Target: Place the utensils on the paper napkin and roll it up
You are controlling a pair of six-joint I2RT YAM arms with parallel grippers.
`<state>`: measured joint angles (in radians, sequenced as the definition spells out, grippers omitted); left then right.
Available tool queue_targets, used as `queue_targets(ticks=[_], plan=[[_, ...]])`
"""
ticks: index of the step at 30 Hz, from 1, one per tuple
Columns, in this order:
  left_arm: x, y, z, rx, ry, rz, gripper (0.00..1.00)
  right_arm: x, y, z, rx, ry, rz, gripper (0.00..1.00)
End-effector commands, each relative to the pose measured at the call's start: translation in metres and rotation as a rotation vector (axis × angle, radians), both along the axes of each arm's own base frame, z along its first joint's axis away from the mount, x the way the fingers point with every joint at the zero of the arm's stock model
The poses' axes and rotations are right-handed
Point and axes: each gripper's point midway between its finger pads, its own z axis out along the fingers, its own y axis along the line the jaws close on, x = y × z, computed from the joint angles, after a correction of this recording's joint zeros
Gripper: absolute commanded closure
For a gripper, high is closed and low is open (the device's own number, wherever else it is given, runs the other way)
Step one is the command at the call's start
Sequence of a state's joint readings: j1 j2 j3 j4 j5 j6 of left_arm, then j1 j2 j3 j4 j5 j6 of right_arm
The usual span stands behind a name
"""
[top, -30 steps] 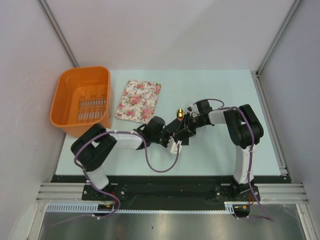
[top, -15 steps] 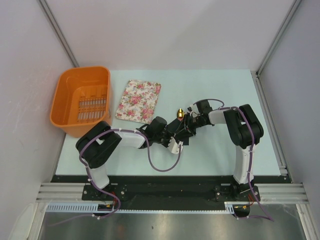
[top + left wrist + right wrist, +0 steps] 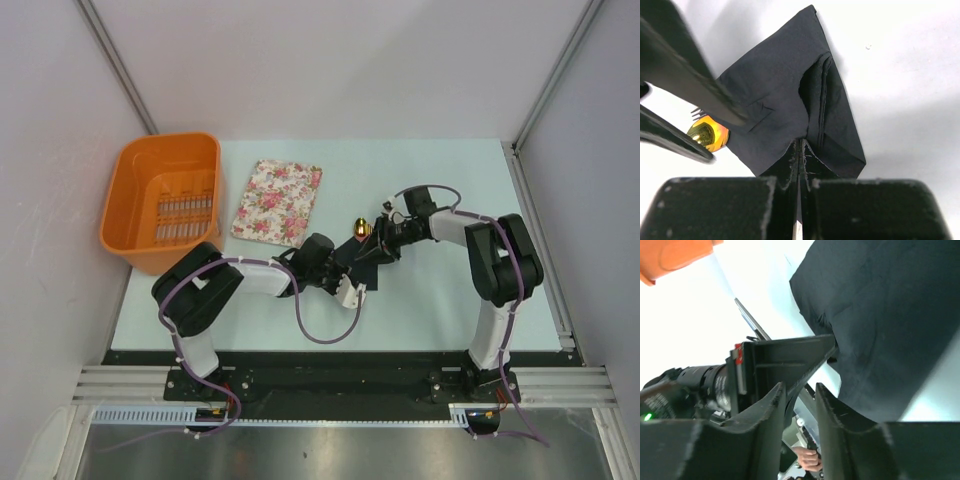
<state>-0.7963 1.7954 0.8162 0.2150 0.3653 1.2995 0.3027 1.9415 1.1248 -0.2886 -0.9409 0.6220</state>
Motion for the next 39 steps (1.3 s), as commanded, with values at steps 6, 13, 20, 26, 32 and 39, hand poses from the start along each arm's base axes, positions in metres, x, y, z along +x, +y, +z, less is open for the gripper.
queue_targets(ticks=[6, 13, 20, 26, 32, 39], plan=[[-0.002, -0.005, 0.005, -0.010, 0.031, 0.000, 1.00, 0.009, -0.042, 0.004, -0.078, -0.053, -0.056, 0.86], [-0.002, -0.007, 0.012, -0.027, 0.037, 0.007, 1.00, 0.007, -0.037, -0.019, -0.135, -0.061, -0.034, 0.94], [-0.003, -0.011, 0.029, -0.077, 0.043, 0.019, 0.94, 0.006, -0.027, -0.040, -0.168, -0.056, -0.003, 0.95], [-0.003, -0.008, 0.055, -0.130, 0.072, 0.067, 0.79, 0.007, -0.022, -0.045, -0.166, -0.060, 0.006, 0.95], [-0.006, 0.008, 0.065, -0.141, 0.112, 0.111, 0.67, 0.007, -0.012, -0.045, -0.146, -0.063, 0.014, 0.95], [0.006, 0.011, 0.067, -0.159, 0.234, 0.202, 0.55, 0.004, -0.008, -0.048, -0.140, -0.050, 0.024, 0.94]])
